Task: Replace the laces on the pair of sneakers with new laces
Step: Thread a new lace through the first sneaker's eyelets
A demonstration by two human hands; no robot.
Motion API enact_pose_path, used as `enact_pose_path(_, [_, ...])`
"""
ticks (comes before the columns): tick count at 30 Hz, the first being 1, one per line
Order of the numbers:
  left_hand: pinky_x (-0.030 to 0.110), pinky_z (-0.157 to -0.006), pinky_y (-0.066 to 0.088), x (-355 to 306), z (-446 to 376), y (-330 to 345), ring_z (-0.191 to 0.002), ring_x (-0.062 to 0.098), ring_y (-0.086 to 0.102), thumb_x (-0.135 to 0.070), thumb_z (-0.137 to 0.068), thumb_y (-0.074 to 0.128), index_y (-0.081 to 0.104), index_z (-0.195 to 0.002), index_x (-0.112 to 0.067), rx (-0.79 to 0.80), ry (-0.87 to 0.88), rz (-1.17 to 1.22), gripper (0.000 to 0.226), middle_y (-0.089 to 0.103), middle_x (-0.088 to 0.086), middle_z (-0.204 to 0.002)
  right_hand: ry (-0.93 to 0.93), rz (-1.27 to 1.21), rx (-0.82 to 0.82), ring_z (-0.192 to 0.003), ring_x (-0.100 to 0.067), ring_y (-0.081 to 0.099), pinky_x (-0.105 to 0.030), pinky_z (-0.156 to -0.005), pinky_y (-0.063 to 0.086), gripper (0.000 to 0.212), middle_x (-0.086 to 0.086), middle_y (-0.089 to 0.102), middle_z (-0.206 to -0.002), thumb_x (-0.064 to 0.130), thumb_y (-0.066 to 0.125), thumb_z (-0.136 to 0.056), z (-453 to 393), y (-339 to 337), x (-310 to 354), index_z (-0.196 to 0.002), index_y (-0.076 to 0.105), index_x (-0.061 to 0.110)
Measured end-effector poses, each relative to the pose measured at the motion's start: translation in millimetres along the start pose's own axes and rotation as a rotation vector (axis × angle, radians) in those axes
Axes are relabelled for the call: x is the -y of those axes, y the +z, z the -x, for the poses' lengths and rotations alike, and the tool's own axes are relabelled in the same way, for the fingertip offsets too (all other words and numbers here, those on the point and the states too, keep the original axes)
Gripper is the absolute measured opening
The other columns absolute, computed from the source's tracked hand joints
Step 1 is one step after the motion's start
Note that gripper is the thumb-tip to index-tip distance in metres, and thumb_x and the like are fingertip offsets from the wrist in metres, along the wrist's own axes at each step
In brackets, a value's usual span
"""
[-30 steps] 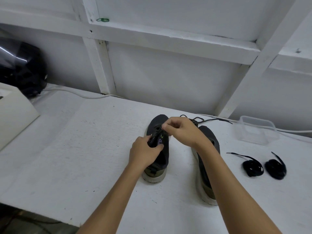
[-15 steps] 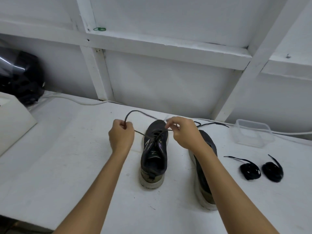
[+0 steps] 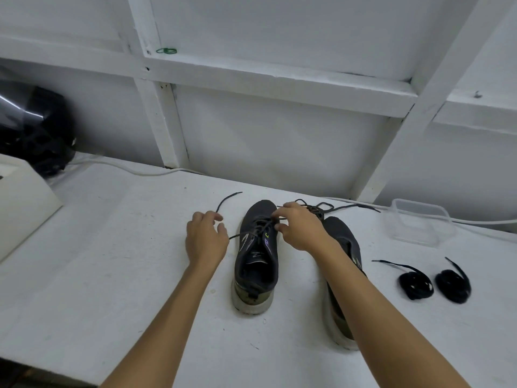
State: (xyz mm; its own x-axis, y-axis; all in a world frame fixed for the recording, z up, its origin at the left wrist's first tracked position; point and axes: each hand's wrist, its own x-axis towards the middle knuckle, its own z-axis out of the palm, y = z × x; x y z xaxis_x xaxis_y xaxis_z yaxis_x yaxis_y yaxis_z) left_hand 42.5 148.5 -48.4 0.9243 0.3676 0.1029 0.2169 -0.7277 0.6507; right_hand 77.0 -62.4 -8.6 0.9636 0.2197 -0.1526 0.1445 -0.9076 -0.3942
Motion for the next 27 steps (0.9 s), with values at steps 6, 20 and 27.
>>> enact_pose_path(6, [0.023,-0.077,0.045,-37,-9,-10,-0.085,0.011,0.057,-0.017,-0.095,0.059,0.068,-0.106,-0.022,0.141,0.244,0.173,0.015,0.060,-0.009,-0.103,-0.013,-0.041,-0.039,-0.098,-0.023,0.057,-0.036,-0.080,0.046,0.012,0.002,0.066,-0.099,0.034,0.058,-0.098,2,-14,2,-0.103,0.054,0.024])
enact_pose_path(20, [0.031,-0.071,0.048,-56,-9,4,-0.086,0.023,0.063,-0.027,-0.095,0.053,0.066,-0.088,-0.014,0.177,-0.059,0.167,0.019,0.068,-0.001,-0.086,0.016,-0.120,-0.145,-0.067,-0.013,0.058,-0.028,-0.060,0.043,0.018,0.006,0.063,-0.066,0.041,0.072,-0.088,16,-76,-20,-0.074,0.065,0.033])
enact_pose_path(27, [0.037,-0.109,0.034,-58,-10,-8,-0.138,0.017,0.031,-0.027,-0.093,0.063,0.031,-0.155,-0.033,0.266,0.401,0.157,0.070,0.047,-0.011,-0.146,-0.034,-0.194,-0.059,-0.059,-0.009,0.052,-0.025,-0.058,0.039,0.019,0.006,0.060,-0.061,0.036,0.066,-0.095,23,-76,-10,-0.077,0.070,0.035])
